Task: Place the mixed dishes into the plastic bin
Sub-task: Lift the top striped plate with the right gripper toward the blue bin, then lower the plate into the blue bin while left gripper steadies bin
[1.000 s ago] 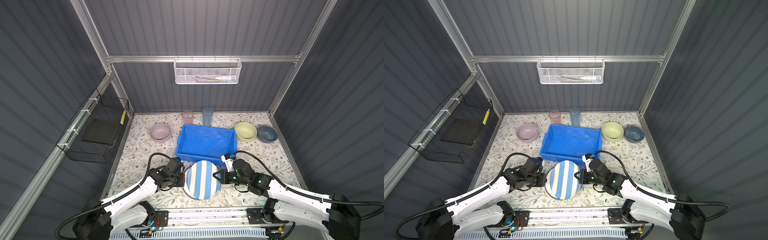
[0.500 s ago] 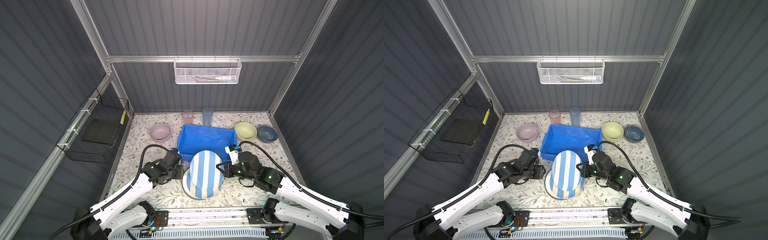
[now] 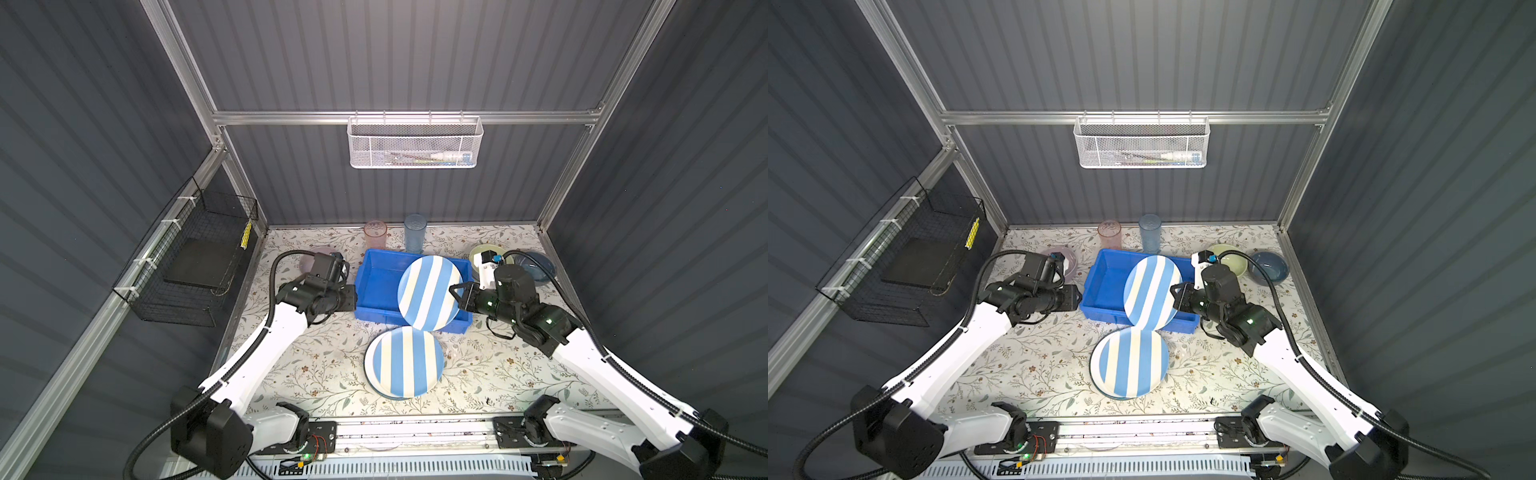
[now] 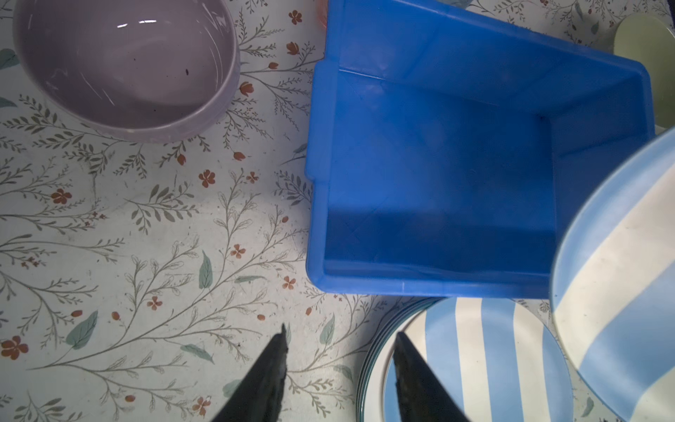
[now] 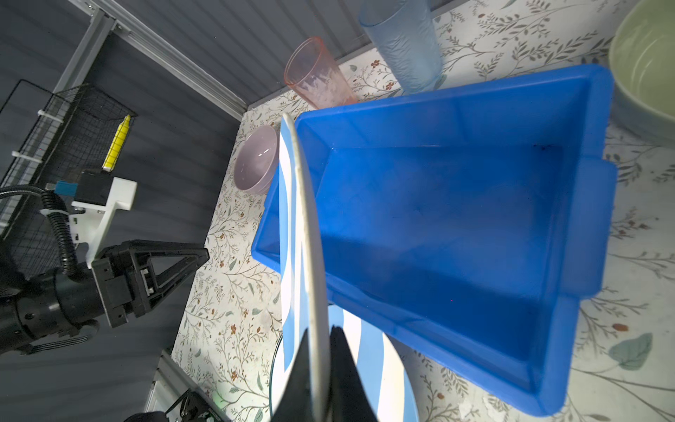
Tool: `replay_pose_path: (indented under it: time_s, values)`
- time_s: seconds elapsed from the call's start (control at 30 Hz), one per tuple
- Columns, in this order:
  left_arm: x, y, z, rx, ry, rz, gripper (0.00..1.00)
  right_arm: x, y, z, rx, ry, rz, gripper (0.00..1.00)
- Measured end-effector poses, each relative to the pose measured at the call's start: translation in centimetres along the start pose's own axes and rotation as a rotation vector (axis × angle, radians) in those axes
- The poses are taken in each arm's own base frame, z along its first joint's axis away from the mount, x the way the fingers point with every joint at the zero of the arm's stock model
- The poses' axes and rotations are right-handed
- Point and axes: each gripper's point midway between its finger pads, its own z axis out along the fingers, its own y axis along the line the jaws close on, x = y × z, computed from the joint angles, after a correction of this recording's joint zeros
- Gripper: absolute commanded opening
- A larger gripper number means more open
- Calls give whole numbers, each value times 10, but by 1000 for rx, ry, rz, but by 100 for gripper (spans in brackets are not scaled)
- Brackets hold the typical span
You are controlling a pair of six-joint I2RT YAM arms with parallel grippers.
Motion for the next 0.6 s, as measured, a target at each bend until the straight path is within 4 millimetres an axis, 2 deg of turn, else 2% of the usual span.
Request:
replay_pose_path:
  time_s: [0.1,0.3,0.5,0.6]
  values:
    - [-8,8,15,-4,33,2,49,-6,-5,12,24,6,9,0]
    - [-9,21,47,18,116,18,47,-17,-13,41,71,9,18,0]
    - [-12,16,61,82,155,41,45,-32,-10,75,84,6,19,0]
    - [-11,11,69,114,180,53,43,-29,-13,93,83,22,31,0]
